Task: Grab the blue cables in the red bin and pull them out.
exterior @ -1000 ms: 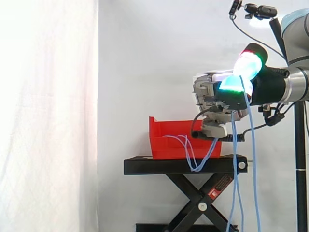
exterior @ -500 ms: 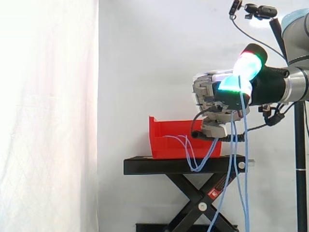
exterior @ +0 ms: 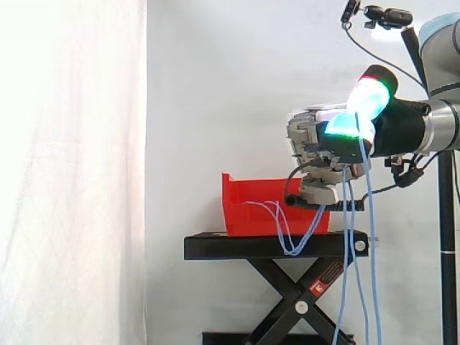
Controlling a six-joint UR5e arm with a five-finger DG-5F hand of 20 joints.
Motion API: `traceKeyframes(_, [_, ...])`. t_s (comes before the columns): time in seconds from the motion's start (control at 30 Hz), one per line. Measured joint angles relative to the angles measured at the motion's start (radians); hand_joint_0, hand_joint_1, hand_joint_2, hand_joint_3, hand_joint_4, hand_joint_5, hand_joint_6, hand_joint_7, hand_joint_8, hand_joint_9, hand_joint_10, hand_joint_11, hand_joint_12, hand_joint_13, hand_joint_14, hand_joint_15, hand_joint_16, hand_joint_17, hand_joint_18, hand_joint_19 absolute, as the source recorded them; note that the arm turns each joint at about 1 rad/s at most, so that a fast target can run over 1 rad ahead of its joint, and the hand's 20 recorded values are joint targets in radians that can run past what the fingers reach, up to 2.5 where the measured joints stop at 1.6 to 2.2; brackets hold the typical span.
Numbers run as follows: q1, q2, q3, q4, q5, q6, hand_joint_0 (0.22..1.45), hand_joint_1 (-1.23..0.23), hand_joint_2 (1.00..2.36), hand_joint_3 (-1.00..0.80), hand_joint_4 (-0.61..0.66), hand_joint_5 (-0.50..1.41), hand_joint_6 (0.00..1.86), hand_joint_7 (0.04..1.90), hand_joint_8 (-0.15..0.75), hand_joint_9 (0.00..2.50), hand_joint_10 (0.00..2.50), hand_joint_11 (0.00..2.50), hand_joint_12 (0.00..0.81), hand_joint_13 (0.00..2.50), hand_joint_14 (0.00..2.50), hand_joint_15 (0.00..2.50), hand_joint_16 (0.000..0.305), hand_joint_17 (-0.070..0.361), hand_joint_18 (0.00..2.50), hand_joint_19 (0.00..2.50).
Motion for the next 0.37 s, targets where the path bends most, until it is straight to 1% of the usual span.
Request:
traceKeyframes(0.2, [0.000, 0.000, 0.000, 0.000, 0.000, 0.000, 0.94, -0.91, 1.00, -1.00, -0.02, 0.77, 1.01, 0.58, 0.218, 1.13, 0.02, 1.35, 0.274, 1.38, 0.25, 1.65, 0.046, 0.103, 0.82, 0.92])
traceKeyframes(0.37, [0.000, 0.000, 0.000, 0.000, 0.000, 0.000, 0.94, -0.89, 1.00, -1.00, -0.03, 0.75, 1.02, 0.57, 0.217, 1.11, 0.03, 1.32, 0.263, 1.40, 0.11, 1.67, 0.046, 0.104, 0.82, 0.92])
